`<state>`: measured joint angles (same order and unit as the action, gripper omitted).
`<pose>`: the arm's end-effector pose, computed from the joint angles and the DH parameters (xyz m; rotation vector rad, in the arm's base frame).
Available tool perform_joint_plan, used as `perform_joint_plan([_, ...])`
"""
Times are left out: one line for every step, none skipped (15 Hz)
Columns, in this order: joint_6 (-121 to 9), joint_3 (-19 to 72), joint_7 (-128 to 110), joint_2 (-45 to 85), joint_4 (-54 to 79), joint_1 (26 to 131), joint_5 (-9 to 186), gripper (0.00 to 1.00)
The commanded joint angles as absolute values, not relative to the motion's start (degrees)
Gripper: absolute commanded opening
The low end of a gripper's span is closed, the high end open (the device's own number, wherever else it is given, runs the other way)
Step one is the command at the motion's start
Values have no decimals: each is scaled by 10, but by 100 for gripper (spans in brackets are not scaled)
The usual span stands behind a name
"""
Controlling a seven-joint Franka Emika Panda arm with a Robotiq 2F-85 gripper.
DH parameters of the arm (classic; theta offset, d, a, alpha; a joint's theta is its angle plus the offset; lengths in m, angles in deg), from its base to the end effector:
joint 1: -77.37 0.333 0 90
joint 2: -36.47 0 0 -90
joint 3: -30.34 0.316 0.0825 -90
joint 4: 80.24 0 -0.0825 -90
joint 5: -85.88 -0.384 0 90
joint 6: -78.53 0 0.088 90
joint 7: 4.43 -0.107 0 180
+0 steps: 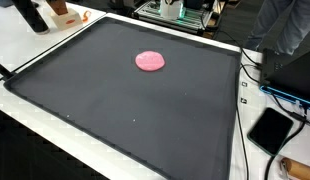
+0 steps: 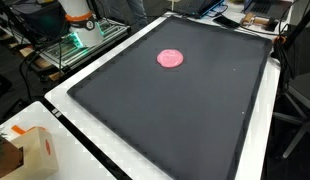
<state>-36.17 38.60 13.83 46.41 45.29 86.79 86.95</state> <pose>0.4716 0.1513 0.4578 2.9460 0.9646 -0.0274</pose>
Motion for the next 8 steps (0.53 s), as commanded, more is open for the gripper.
perform_joint_plan([-369,357,171,455,444,856,843,3])
perform_joint_plan([-377,345,186,449,443,849,834,3])
perform_joint_plan([-383,336,196,445,442,845,827,3])
perform_joint_plan([-391,324,216,438,442,838,812,3])
perform_joint_plan([-396,314,232,431,442,833,798,3])
perform_joint_plan([-404,303,252,424,443,826,781,3])
perform_joint_plan([-411,293,274,415,444,819,764,3])
perform_joint_plan([-415,282,298,406,444,811,739,3])
